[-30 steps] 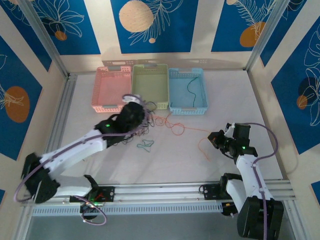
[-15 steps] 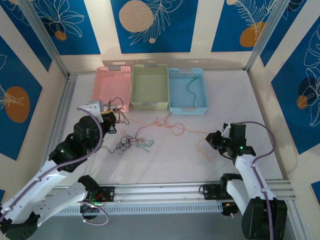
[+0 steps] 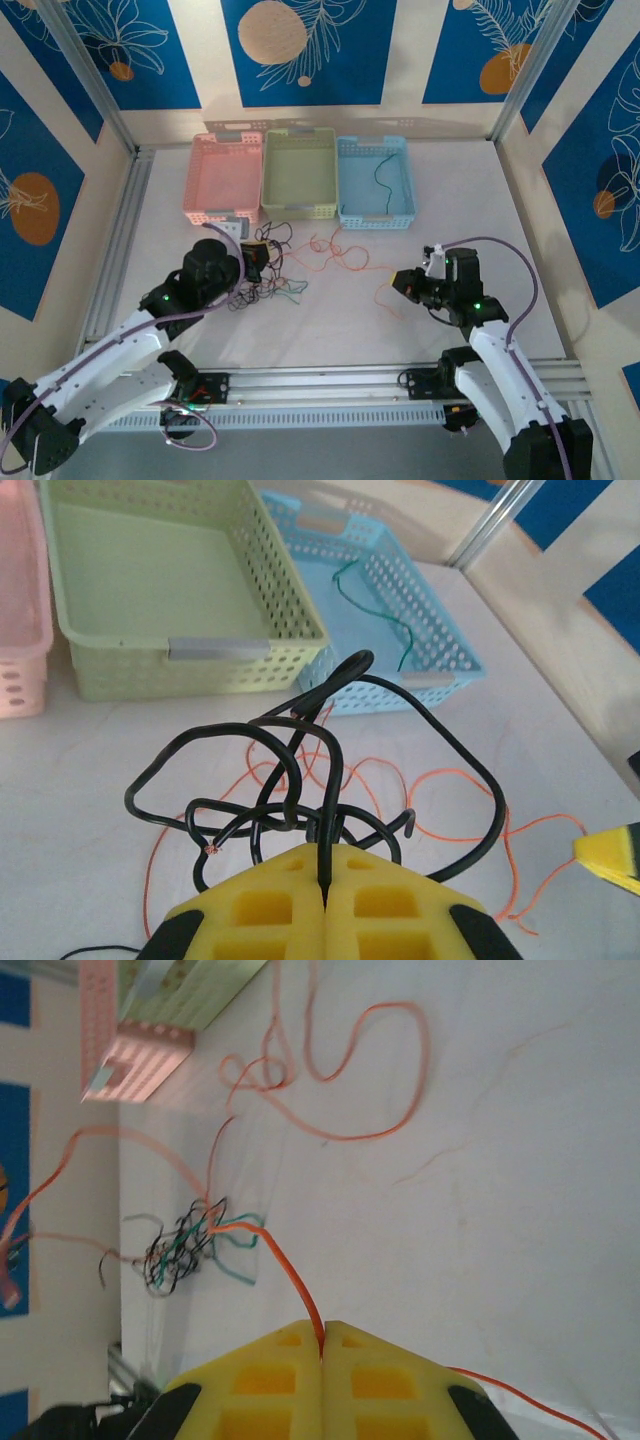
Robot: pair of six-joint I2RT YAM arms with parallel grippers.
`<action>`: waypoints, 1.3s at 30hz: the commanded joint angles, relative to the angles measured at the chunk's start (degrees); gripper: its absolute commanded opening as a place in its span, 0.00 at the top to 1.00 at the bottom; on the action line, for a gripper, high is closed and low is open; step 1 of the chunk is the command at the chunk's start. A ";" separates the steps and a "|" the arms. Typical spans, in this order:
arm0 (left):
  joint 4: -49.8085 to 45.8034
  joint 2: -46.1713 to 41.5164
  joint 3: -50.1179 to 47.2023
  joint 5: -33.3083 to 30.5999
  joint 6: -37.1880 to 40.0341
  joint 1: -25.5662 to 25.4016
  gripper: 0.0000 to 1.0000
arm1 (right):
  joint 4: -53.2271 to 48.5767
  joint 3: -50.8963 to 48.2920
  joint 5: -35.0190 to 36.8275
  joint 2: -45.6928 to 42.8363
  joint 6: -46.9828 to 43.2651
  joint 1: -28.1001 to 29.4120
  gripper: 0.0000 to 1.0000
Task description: Untangle the cables
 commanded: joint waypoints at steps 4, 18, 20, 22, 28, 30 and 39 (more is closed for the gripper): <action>7.04 2.55 -0.44 3.41 -0.23 0.37 1.00 | -2.64 4.68 -1.60 0.09 -3.04 4.50 0.63; 5.28 3.32 1.64 6.38 -0.81 0.27 1.00 | 4.62 23.67 2.07 17.61 -21.11 27.07 0.20; 3.71 2.94 2.36 6.33 -0.74 0.28 1.00 | 5.00 26.79 1.78 23.27 -25.08 28.14 0.16; 2.42 2.19 2.84 6.11 -0.70 0.31 1.00 | 5.17 29.45 1.91 29.03 -30.63 29.49 0.13; -0.42 -0.39 3.38 5.15 -0.28 0.24 1.00 | 8.30 32.94 9.69 38.94 -43.52 34.02 0.11; -1.10 -0.74 3.63 5.06 -0.15 0.25 1.00 | 8.71 34.46 9.01 41.49 -44.02 33.90 0.15; -4.82 -2.87 4.22 2.33 -0.01 0.34 1.00 | 2.32 38.91 9.57 43.48 -42.38 33.85 1.00</action>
